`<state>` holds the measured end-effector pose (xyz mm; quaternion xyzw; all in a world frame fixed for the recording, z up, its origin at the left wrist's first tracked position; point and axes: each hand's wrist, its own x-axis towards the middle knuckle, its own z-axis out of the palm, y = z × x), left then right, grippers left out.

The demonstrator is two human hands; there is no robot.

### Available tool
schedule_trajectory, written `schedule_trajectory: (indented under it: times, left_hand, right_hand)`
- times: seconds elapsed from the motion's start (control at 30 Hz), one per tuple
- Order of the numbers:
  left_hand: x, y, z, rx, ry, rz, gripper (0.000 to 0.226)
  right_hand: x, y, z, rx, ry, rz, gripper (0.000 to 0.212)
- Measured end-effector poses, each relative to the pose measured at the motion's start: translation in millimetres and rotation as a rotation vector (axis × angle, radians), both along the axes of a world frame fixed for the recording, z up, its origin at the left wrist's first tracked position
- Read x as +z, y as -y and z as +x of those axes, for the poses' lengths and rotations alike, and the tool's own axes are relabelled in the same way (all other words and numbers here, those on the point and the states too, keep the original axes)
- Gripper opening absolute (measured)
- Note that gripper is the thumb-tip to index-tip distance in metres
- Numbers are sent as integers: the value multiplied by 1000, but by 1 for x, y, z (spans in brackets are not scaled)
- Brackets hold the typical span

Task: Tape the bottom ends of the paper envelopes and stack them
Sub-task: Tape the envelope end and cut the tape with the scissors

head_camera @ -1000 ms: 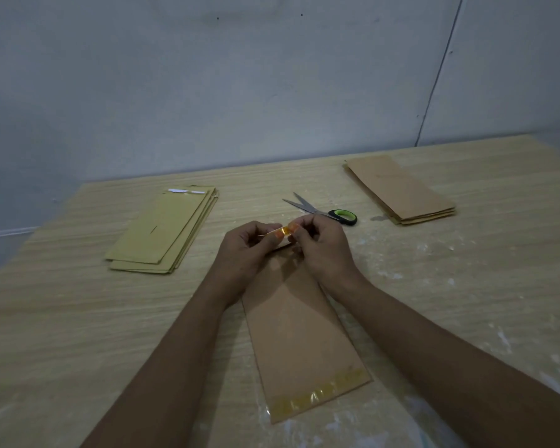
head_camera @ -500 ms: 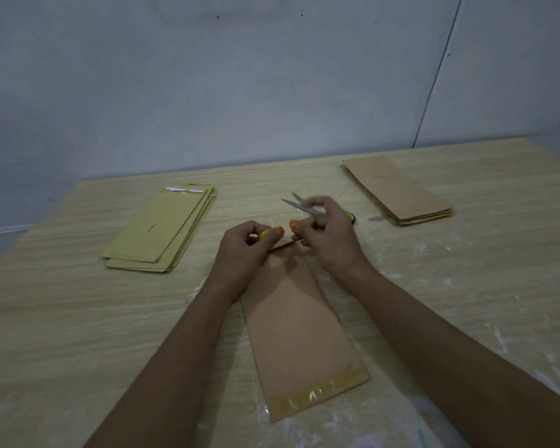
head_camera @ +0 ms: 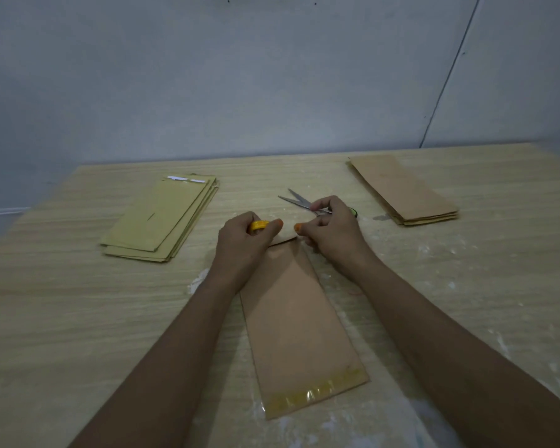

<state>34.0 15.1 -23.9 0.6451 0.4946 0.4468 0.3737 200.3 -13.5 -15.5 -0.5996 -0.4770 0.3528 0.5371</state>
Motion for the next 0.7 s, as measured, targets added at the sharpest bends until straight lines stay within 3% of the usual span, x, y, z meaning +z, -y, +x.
schedule_trajectory:
  times: [0.27,0.7]
  left_hand:
    - [0,0,14,146,-198,133,36]
    - [-3,1,18,149,-313,192,35]
  right_hand:
    - [-3,1,-2,-13,35,-24,36]
    - [-7,2,-6,-36,206,23,35]
